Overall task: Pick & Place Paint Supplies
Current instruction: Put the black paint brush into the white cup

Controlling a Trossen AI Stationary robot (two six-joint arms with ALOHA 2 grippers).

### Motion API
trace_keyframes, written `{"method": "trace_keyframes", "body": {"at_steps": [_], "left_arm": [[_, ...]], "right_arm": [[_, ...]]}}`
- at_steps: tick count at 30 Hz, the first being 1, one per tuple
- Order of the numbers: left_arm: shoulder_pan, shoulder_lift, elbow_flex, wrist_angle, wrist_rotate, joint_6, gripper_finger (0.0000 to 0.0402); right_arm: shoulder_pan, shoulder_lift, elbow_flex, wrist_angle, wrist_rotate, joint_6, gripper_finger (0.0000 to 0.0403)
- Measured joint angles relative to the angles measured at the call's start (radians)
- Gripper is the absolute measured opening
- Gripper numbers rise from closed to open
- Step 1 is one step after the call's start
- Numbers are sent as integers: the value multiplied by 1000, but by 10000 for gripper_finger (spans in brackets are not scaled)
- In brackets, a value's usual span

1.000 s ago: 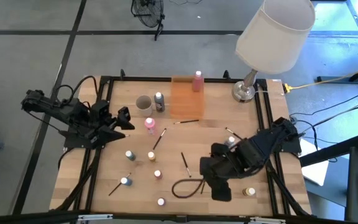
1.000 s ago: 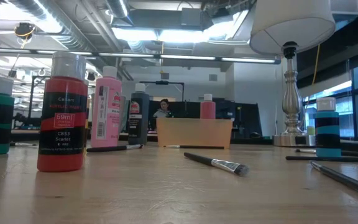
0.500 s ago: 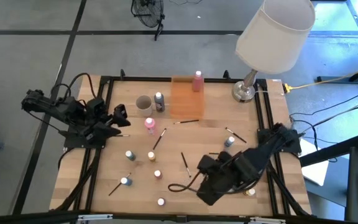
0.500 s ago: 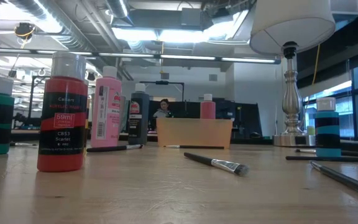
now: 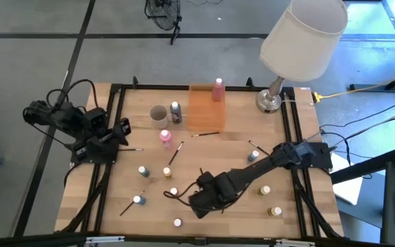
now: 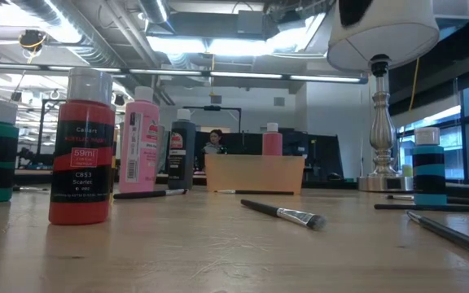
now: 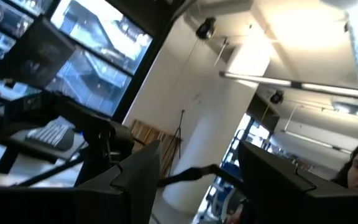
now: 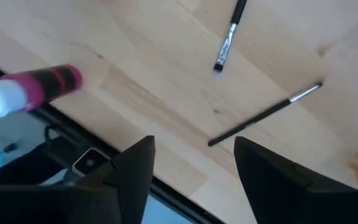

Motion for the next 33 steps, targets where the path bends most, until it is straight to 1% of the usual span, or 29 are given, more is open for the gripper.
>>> {"method": "trace_keyframes", "body": {"at_steps": [3,7,11,14,20,27,33], "left_arm": [[0,-13,0,-42,5,-22,210],[0,-18,0,-44,29,-72,210],[0,-19,0,-44,61,-76,210],[0,-19,0,-47,85,-76,210],[0,-19,0,-49,129,-76,210],[0,-19,0,-52,131,-76,210],[0,-19,0,-52,131,-85,210]], "right_arm": [[-14,26,0,4,-3,-9,220],[-34,50,0,0,-3,-44,220],[-41,83,0,-4,-8,-72,221],[-47,95,0,-5,-33,-75,226],[-53,98,0,-3,-32,-82,243],[-53,119,-1,0,-24,-174,240],[-58,145,-1,24,-24,-206,238]]}}
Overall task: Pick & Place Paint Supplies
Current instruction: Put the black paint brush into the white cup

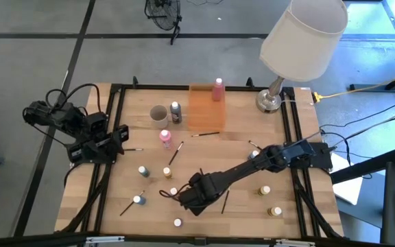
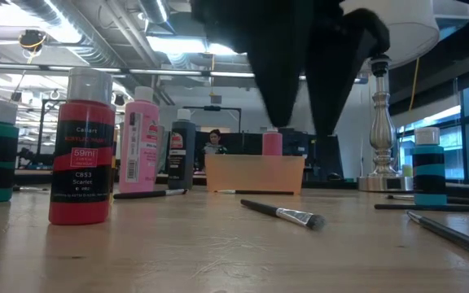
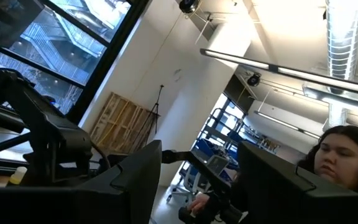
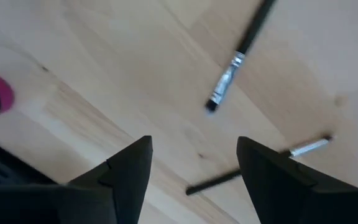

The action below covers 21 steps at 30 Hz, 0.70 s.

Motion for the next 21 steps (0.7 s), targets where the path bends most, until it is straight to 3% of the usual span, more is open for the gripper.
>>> {"method": "trace_keyframes", "body": {"at_steps": [21], "left_arm": [[0,-2,0,0,0,41,210]], "right_arm": [[-2,0,-93,75,-7,3,238]]}}
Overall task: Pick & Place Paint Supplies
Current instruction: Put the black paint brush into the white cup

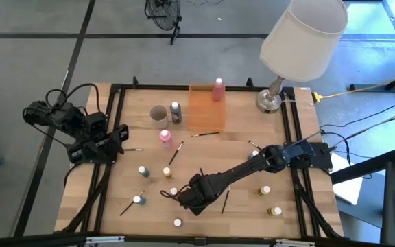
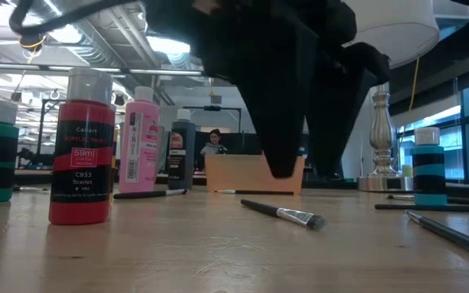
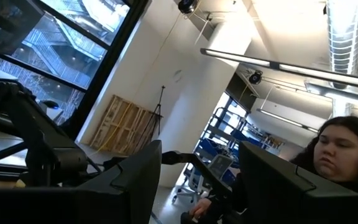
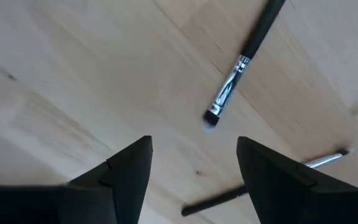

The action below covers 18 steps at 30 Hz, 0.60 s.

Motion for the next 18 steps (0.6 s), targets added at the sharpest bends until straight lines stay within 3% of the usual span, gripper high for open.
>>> {"method": "trace_keyframes", "body": {"at_steps": [18], "left_arm": [[0,0,0,0,0,2,210]], "right_arm": [[0,-1,-126,121,-26,47,238]]}}
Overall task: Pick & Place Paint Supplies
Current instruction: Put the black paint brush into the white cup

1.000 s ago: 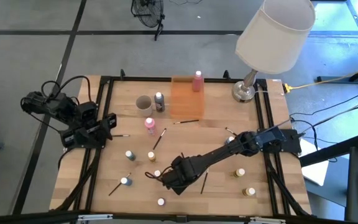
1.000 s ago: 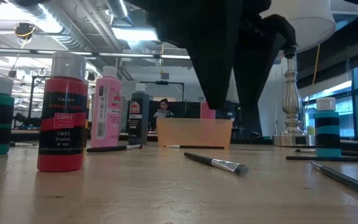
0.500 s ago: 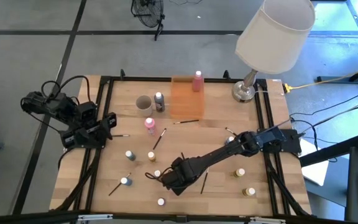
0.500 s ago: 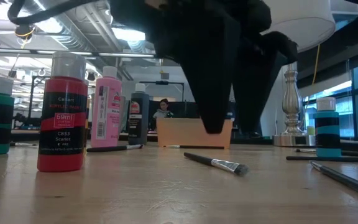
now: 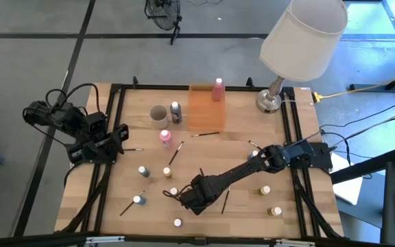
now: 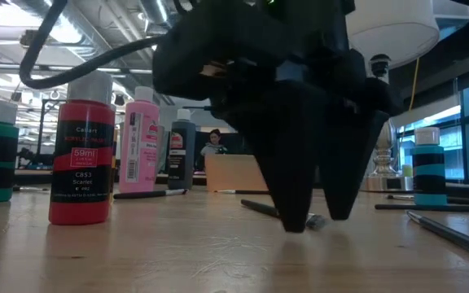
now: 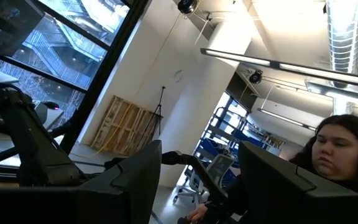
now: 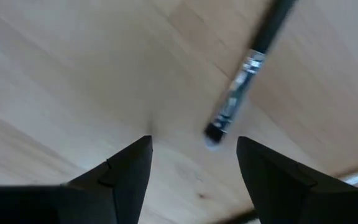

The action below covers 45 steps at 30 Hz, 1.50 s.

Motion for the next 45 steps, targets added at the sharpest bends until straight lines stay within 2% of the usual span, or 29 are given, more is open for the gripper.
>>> {"method": "trace_keyframes", "body": {"at_steps": [13,25,45], "left_arm": [[0,0,0,0,0,0,210],[0,0,0,0,0,-8,210],[0,0,0,0,0,-8,210]], "right_arm": [[-19,0,-4,2,27,26,237],[-8,0,-4,2,2,56,204],[-12,0,-4,14,29,36,203]]}}
